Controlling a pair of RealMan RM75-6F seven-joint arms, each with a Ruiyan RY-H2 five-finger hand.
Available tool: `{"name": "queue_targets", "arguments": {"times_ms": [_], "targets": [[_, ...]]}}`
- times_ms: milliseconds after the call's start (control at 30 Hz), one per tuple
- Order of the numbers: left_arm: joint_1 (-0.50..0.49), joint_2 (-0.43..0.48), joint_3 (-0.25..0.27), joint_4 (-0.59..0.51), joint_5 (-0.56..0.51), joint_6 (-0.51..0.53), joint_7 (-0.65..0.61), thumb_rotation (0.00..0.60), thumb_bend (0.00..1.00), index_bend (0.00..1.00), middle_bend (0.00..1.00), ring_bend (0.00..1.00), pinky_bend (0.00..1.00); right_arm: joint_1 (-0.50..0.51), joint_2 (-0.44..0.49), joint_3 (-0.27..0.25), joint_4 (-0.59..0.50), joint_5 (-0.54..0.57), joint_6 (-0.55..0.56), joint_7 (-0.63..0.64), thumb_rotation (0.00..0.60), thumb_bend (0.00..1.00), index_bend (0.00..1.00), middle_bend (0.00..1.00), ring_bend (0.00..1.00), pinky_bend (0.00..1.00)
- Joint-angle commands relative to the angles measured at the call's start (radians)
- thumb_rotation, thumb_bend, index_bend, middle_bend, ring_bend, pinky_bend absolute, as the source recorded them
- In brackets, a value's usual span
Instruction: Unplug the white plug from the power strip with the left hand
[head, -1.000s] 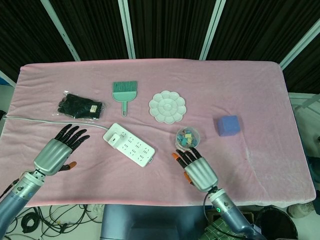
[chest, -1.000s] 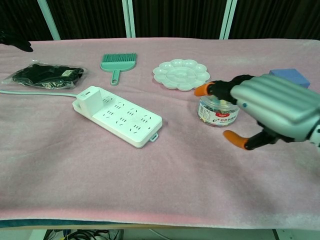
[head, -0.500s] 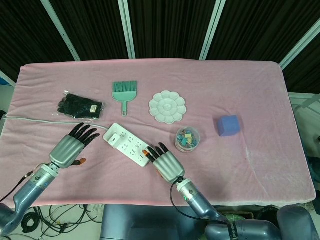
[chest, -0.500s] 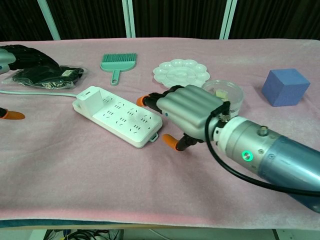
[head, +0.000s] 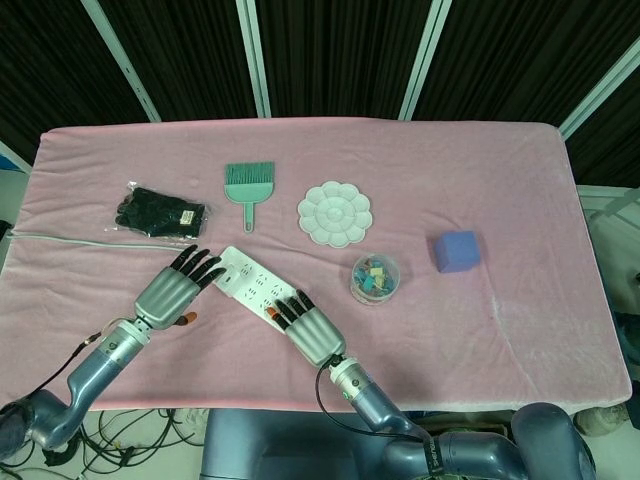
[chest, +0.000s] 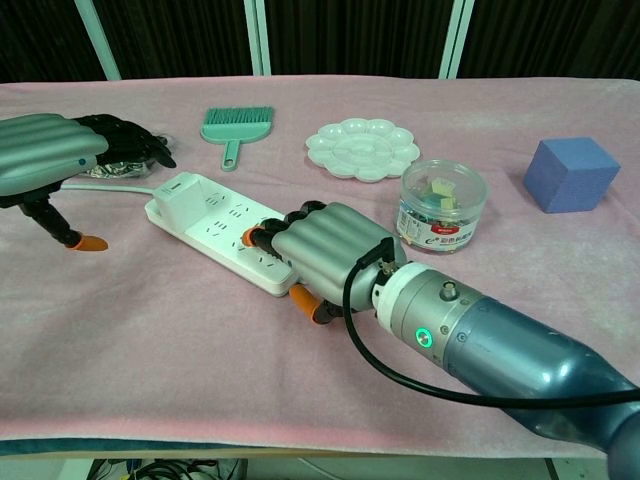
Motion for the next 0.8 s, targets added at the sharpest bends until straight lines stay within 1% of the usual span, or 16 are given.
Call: {"name": "queue_targets", "arguments": {"times_ms": [33, 300, 500, 800], "targets": [[-0.009, -0.031, -0.015, 0.022, -0.012, 0.005, 0.012, 0.600, 0.17, 0.17, 0.10, 0.00, 0.00, 0.009, -0.011, 0.003, 0.014, -0.007, 0.009, 0.011, 0.600, 0.53, 0.13, 0.10, 0.15, 0.11], [-0.039, -0.084, -0.028, 0.064, -0.032, -0.023, 0.023, 0.600, 0.17, 0.19, 0.10, 0.00, 0.00, 0.033, -0.043, 0.010, 0.069, -0.012, 0.012, 0.032, 0.600, 0.54, 0.13, 0.10, 0.15, 0.11], [-0.057, -0.122, -0.029, 0.096, -0.033, -0.030, 0.034, 0.600, 0.17, 0.24, 0.11, 0.00, 0.00, 0.050, -0.062, 0.020, 0.099, -0.007, 0.008, 0.044, 0.600, 0.54, 0.13, 0.10, 0.15, 0.11], [-0.073, -0.159, -0.054, 0.130, -0.083, -0.049, 0.056, 0.600, 0.17, 0.24, 0.14, 0.00, 0.00, 0.071, -0.092, 0.031, 0.150, 0.002, 0.011, 0.051, 0.600, 0.54, 0.13, 0.10, 0.15, 0.11]]}}
